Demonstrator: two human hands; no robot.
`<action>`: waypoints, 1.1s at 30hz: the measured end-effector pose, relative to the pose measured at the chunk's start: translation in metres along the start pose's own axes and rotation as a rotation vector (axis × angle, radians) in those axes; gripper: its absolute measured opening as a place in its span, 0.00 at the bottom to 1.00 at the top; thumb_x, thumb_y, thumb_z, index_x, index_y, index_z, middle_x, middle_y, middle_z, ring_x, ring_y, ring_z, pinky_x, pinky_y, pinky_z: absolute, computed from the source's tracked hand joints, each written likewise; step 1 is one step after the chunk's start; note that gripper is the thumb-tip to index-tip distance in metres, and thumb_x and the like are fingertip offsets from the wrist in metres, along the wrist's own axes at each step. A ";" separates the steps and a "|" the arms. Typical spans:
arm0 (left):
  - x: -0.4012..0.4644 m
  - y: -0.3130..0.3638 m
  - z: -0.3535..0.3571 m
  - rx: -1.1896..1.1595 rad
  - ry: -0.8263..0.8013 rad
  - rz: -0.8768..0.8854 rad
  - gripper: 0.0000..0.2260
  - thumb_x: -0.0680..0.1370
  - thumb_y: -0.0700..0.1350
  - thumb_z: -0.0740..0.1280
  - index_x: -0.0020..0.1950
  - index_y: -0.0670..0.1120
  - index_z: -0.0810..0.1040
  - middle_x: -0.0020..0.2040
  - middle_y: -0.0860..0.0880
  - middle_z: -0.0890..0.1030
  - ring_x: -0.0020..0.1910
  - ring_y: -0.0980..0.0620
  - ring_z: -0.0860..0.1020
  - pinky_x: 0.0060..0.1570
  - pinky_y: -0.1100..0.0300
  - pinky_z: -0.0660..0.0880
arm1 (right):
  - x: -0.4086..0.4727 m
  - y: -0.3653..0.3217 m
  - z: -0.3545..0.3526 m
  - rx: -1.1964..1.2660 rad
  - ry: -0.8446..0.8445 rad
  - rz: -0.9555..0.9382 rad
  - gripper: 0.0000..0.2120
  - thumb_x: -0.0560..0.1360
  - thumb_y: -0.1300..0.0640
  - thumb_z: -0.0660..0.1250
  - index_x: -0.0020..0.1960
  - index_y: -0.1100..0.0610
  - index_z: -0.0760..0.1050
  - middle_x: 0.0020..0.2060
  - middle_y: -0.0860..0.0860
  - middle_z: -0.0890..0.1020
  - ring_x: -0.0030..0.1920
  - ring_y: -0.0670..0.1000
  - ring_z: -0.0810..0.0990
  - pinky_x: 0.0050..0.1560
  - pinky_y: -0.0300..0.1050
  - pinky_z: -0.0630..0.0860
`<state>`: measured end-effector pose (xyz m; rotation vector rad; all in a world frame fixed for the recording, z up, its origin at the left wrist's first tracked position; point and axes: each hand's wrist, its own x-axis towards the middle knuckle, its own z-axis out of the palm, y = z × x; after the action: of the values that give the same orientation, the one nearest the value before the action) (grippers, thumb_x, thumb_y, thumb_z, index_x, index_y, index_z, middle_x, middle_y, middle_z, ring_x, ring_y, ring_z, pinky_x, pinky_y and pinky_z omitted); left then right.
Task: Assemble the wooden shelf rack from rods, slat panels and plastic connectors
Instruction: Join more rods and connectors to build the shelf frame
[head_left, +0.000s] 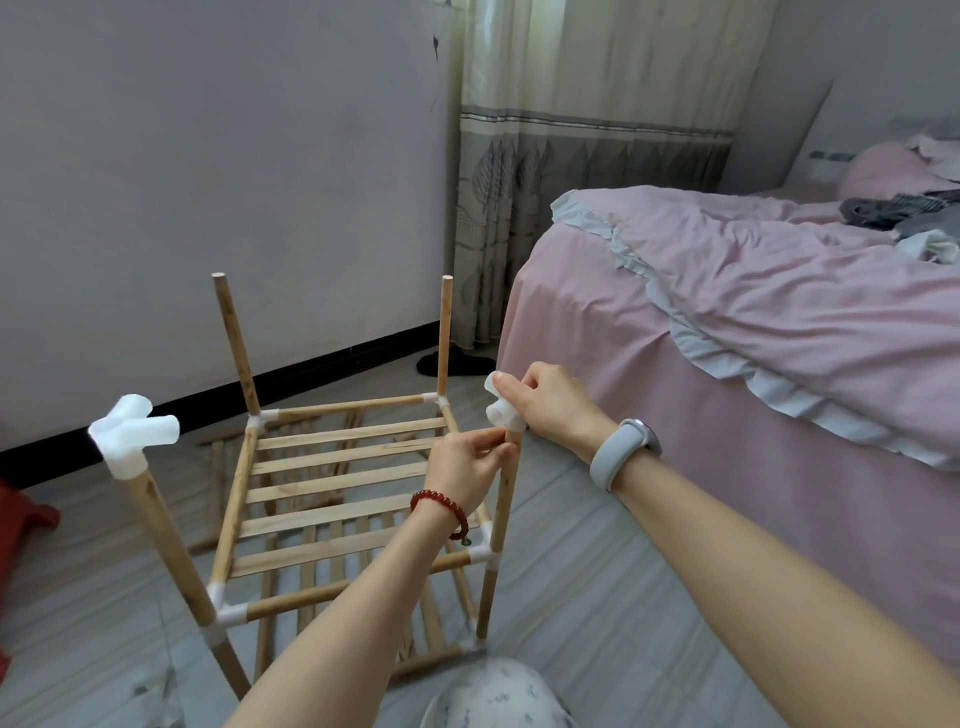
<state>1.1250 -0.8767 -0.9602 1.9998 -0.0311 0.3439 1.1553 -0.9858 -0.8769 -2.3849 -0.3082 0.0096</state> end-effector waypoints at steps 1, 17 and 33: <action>-0.001 0.001 0.000 -0.005 -0.007 -0.007 0.09 0.76 0.40 0.67 0.55 0.45 0.81 0.46 0.50 0.83 0.45 0.57 0.79 0.49 0.67 0.75 | -0.002 -0.001 0.001 0.002 -0.001 0.011 0.16 0.78 0.44 0.58 0.37 0.53 0.65 0.36 0.49 0.73 0.39 0.49 0.71 0.33 0.41 0.65; -0.100 0.021 -0.194 0.482 -0.036 -0.104 0.12 0.78 0.47 0.63 0.58 0.46 0.79 0.53 0.50 0.81 0.52 0.55 0.78 0.53 0.64 0.73 | -0.058 -0.112 0.062 -0.109 -0.107 -0.488 0.11 0.80 0.54 0.56 0.54 0.57 0.76 0.48 0.54 0.81 0.48 0.55 0.78 0.51 0.50 0.75; -0.294 -0.276 -0.316 0.384 0.225 -0.962 0.13 0.79 0.44 0.60 0.63 0.45 0.76 0.61 0.47 0.78 0.60 0.48 0.76 0.59 0.60 0.70 | -0.106 -0.109 0.442 -0.318 -0.925 -0.364 0.14 0.79 0.61 0.57 0.62 0.60 0.73 0.63 0.57 0.76 0.55 0.57 0.77 0.48 0.41 0.71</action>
<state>0.8196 -0.5128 -1.1510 2.0763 1.1697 -0.0659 0.9873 -0.6377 -1.1402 -2.4389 -1.2402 0.9684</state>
